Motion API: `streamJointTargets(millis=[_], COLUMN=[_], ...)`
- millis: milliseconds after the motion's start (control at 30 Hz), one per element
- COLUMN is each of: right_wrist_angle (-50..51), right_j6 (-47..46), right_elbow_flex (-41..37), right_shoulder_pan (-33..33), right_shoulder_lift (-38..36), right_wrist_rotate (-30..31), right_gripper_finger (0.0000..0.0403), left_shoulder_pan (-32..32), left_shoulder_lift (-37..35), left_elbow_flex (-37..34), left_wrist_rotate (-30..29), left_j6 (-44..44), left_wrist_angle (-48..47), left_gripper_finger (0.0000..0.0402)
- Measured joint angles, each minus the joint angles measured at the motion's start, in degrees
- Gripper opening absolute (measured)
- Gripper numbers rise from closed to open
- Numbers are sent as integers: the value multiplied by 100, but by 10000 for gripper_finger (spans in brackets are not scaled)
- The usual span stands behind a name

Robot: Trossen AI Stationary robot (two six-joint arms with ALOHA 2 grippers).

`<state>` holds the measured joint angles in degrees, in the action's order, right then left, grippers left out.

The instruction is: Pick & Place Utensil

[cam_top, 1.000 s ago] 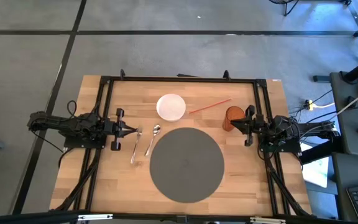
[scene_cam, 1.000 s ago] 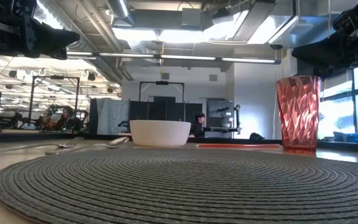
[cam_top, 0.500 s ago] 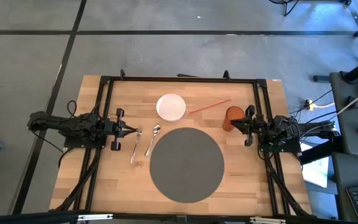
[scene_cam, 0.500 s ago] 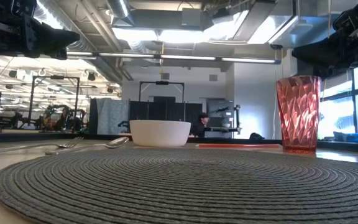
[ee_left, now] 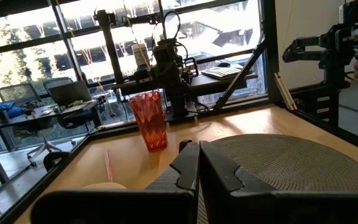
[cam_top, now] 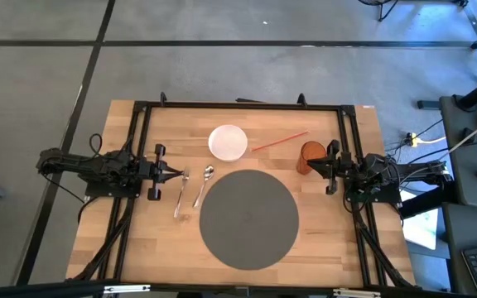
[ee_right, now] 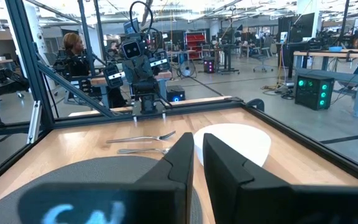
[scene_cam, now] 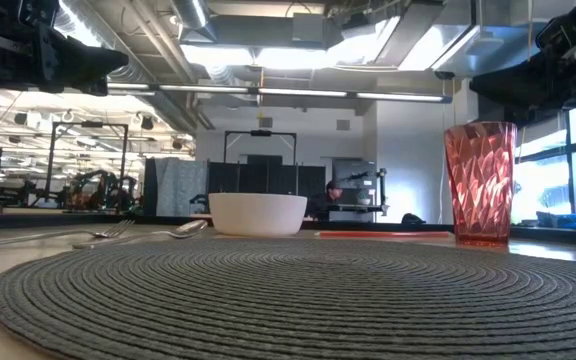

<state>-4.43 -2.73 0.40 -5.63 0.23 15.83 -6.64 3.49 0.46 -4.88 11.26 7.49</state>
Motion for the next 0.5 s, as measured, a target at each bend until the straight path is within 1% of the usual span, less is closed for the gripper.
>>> streamJointTargets(millis=[100,233,400,500], right_wrist_angle=[0,-97,-173,-159], right_j6=[-5,-12,-10,-28], right_elbow_flex=[0,0,2,2], right_shoulder_pan=[2,2,0,1], right_shoulder_lift=[2,1,0,0], right_wrist_rotate=[-2,-2,-2,-2], right_gripper_finger=[37,37,37,37], left_shoulder_pan=[1,-1,-1,-1], left_shoulder_lift=[1,1,1,1], left_elbow_flex=[0,1,0,0], left_wrist_rotate=[1,-5,80,296], left_j6=[-51,-492,-487,-761], left_wrist_angle=[0,26,476,752], left_gripper_finger=[4,4,4,4])
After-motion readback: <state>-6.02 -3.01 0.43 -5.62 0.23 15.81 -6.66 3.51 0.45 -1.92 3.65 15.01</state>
